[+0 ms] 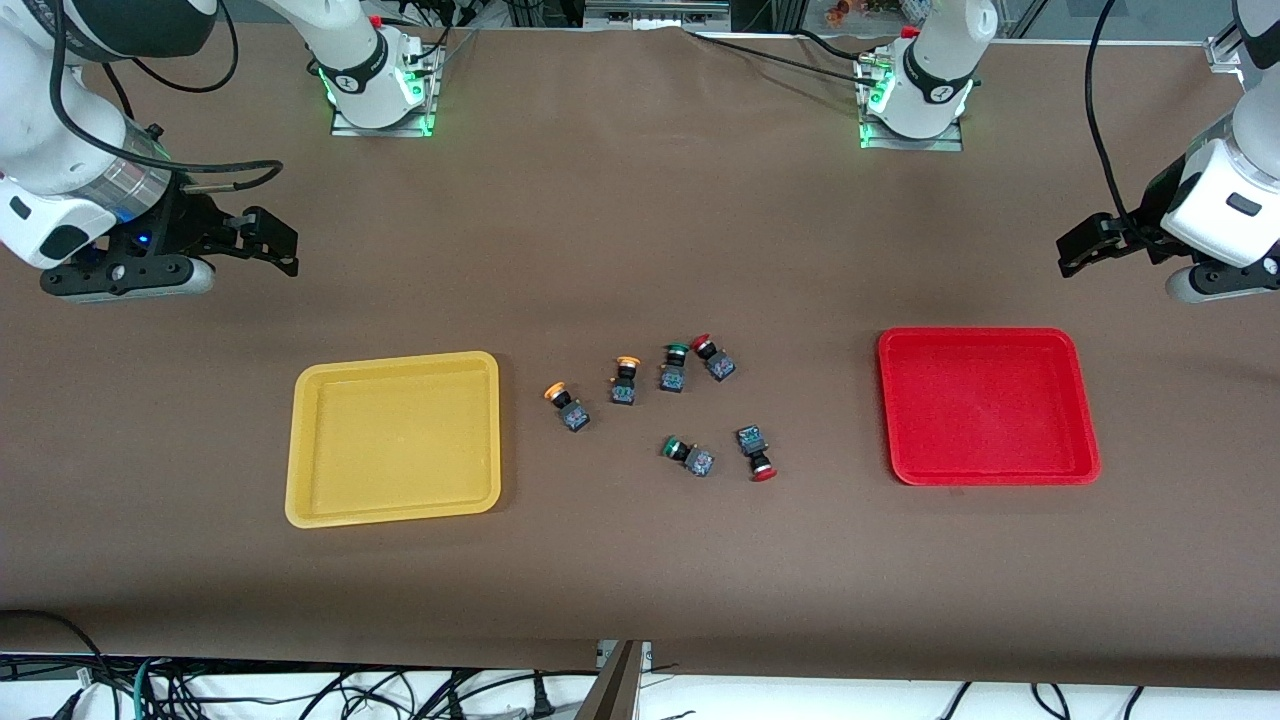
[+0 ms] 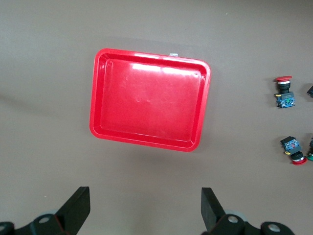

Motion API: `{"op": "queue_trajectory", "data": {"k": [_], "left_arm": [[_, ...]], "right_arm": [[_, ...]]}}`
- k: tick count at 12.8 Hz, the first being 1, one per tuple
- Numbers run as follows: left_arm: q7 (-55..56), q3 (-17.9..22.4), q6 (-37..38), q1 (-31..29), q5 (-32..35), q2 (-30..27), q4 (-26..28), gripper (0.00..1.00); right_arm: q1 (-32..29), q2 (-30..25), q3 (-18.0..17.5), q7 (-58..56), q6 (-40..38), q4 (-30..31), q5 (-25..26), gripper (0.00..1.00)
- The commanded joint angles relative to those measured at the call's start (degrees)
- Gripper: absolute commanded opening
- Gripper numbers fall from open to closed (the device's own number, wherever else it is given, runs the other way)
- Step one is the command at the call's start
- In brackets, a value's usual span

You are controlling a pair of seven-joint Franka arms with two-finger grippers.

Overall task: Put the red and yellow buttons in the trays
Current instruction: 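Reach the right gripper down to an orange-capped button beside the yellow tray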

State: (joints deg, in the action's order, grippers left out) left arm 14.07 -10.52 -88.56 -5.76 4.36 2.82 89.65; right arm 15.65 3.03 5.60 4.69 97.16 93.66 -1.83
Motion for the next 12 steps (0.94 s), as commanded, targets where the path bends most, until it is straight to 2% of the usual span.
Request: {"op": "queue_trajectory", "data": {"k": [1,6,7,9,11,12], "left_arm": [[-1.3,-0.2,1.3,0.0,-0.1,0.5,-1.3,1.0],[-1.3,-0.2,1.4,-0.1,-0.1,0.5,-1.2,1.0],[-1.3,-0.2,1.4,0.0,-0.1,0.5,-1.2,1.0],[-1.3,-0.2,1.4,0.0,-0.1,0.5,-1.3,1.0],[-1.3,-0.2,1.4,0.0,-0.1,0.5,-1.3,1.0],[-1.3,-0.2,1.4,0.0,-0.1,0.5,-1.3,1.0]], "right_arm": [[0.0,-1.7,-0.2,2.7,0.4,1.9,-0.1,1.0],[1.7,3.0,-0.5,2.5,3.0,-0.4,-0.5,1.0],[3.4,6.8,-0.8,2.5,3.0,-0.6,0.5,1.0],[8.1,13.6,-0.8,2.3,2.6,-2.5,9.4,1.0],[10.0,16.2,-0.8,3.3,4.2,-2.6,9.7,1.0],[10.4,18.2,-0.9,2.0,6.7,-2.5,8.2,1.0]]}}
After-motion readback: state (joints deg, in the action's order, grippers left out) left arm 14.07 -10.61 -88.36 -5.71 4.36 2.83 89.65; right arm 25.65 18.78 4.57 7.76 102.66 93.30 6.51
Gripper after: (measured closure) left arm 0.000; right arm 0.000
